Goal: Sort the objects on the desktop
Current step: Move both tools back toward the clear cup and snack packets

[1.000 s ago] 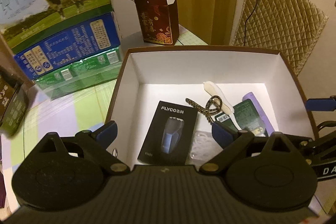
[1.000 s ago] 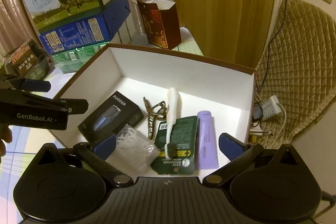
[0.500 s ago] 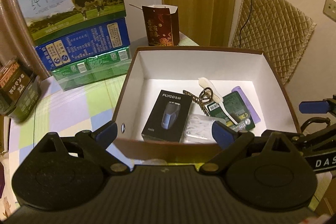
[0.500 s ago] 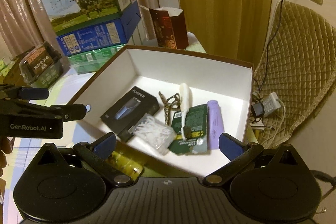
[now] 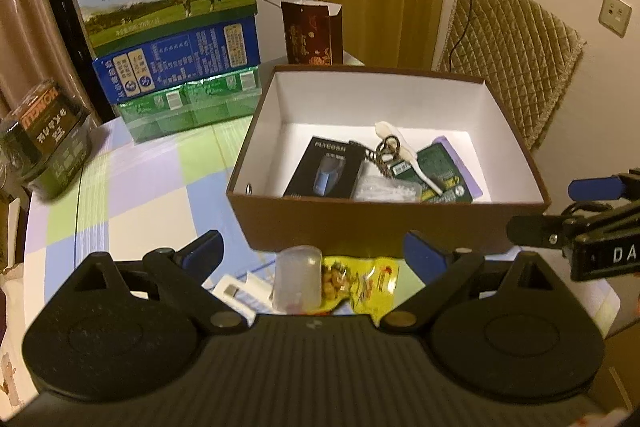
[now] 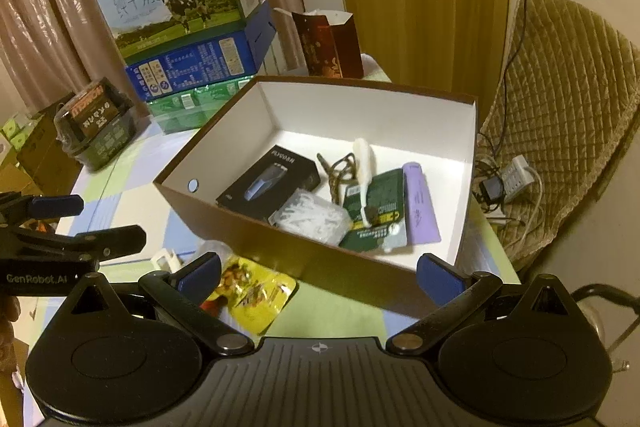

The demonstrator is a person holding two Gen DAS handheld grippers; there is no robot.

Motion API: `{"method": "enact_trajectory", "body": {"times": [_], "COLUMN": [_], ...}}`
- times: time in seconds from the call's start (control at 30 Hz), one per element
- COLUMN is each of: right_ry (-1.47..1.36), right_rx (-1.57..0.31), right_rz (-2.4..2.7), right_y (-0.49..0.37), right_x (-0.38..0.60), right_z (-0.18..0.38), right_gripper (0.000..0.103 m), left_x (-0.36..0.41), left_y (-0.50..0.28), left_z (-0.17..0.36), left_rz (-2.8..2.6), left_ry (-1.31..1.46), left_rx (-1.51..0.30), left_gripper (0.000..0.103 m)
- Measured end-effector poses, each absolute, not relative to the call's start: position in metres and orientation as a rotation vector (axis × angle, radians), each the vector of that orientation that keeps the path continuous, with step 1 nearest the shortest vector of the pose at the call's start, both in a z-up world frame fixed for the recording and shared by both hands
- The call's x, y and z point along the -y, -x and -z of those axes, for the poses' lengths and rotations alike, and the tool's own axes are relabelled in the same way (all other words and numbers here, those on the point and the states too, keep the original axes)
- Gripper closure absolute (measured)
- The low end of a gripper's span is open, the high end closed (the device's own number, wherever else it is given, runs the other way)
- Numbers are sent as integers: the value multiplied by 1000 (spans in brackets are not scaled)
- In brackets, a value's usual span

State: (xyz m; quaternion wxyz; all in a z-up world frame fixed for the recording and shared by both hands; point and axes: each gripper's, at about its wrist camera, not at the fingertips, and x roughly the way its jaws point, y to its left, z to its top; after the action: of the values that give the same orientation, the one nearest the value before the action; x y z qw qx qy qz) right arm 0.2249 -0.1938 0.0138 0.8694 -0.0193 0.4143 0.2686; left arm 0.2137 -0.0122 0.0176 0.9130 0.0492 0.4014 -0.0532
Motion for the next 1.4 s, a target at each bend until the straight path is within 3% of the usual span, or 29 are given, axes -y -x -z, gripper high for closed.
{"method": "enact_trajectory", "body": {"times": [0.4, 0.83, 1.4], "right_ry": [43, 2, 28], "right_rx": [-872, -1021, -1067], "right_rz": [-583, -592, -564], "right_y": [-193, -179, -197], "right_x": [195, 187, 169], "right_z": [-6, 43, 77], "right_gripper": [2, 2, 2], "left_x": [-6, -31, -46], "left_y": [-176, -155, -173], "left_z": [-4, 36, 60], "left_rz": [123, 99, 103], "left_ry": [-83, -56, -51], "left_rx": [-852, -946, -966], "left_gripper": [8, 9, 20]}}
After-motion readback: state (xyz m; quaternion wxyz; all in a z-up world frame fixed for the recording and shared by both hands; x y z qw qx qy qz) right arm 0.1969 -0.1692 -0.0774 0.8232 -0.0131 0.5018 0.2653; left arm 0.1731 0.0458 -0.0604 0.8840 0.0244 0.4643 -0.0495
